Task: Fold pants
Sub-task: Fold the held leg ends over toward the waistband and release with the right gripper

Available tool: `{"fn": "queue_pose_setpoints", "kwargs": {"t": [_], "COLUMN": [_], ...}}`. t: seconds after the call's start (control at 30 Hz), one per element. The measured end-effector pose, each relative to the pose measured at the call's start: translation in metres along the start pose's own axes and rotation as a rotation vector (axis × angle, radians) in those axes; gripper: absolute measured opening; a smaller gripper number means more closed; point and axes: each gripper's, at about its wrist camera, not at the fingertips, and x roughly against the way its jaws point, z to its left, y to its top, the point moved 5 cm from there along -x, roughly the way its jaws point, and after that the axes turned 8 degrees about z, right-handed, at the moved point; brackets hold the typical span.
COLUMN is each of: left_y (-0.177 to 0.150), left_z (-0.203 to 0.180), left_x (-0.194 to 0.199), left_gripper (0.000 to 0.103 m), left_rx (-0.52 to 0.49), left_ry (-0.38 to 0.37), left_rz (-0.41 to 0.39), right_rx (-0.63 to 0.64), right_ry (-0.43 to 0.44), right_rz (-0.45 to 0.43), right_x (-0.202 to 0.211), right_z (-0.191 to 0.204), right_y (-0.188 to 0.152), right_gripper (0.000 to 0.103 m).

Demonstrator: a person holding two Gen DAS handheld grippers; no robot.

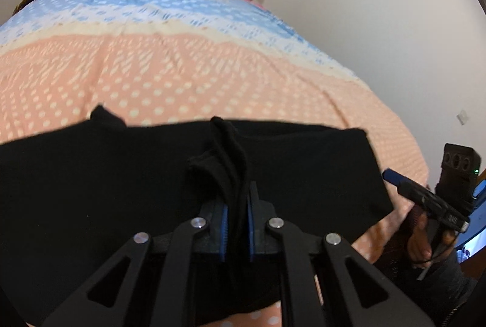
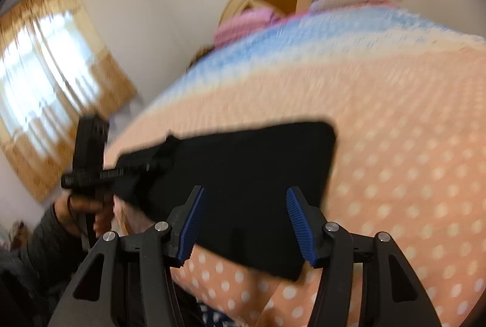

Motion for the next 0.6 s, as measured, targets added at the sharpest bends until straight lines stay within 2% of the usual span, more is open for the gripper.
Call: {"fn": "queue_pose_setpoints", "kwargs": {"t": [0.07,0.13,0.17,0.23,0.3,0.37,0.43,0.47,0.53,0.6], "left_y": [-0.002,-0.003,-0.003,-0.005,-0.007,-0.011,-0.016,-0.018,-0.023,-0.025], "left_z": [0.002,0.000,-0.001,-0.003,-0.006,-0.010,-0.013,-0.012,-0.006,-0.003], "left_x": [-0.001,0.000,0.001,0.006,0.015,0.021,0.019,0.016,0.006,0.007], "left_gripper": [0.018,0.018,0.022,0.035,0.066,0.077,0.077,0.077,0.077,0.078], "left_rx": [-0.004,-0.019,-0.029,-0.043,-0.066,-0.107,-0.145,-0.156,-0.159,-0.148], "left_ry": [0.017,0.028,0.034,0.058,0.110,0.147,0.182,0.197,0.235,0.214], "left_rz": [-0.016,-0.029,-0.038,-0.050,-0.080,-0.118,-0.105,-0.096,-0.067,-0.081], "right_rx": [0.008,0.037,0.042,0.045,0.066,0.105,0.111,0.100,0.071,0.045], "right_ry": [-0.037,-0.053,-0.061,-0.080,-0.095,-0.103,-0.122,-0.132,-0.184,-0.204], "right_rz": [0.053,0.046,0.049,0.036,-0.004,-0.018,-0.011,0.010,0.058,0.085], "right_x": [-0.015,-0.016,-0.014,-0.008,0.000,0.001,-0.007,-0.018,-0.038,-0.052], "right_z": [-0.004,-0.003,-0.002,0.002,0.011,0.022,0.023,0.019,0.004,-0.007], "right_y": [-0.006,-0.007,-0.006,-0.003,0.003,0.013,0.025,0.032,0.039,0.039], "right_gripper": [0.057,0.057,0.057,0.057,0.057,0.058,0.060,0.063,0.063,0.063]}}
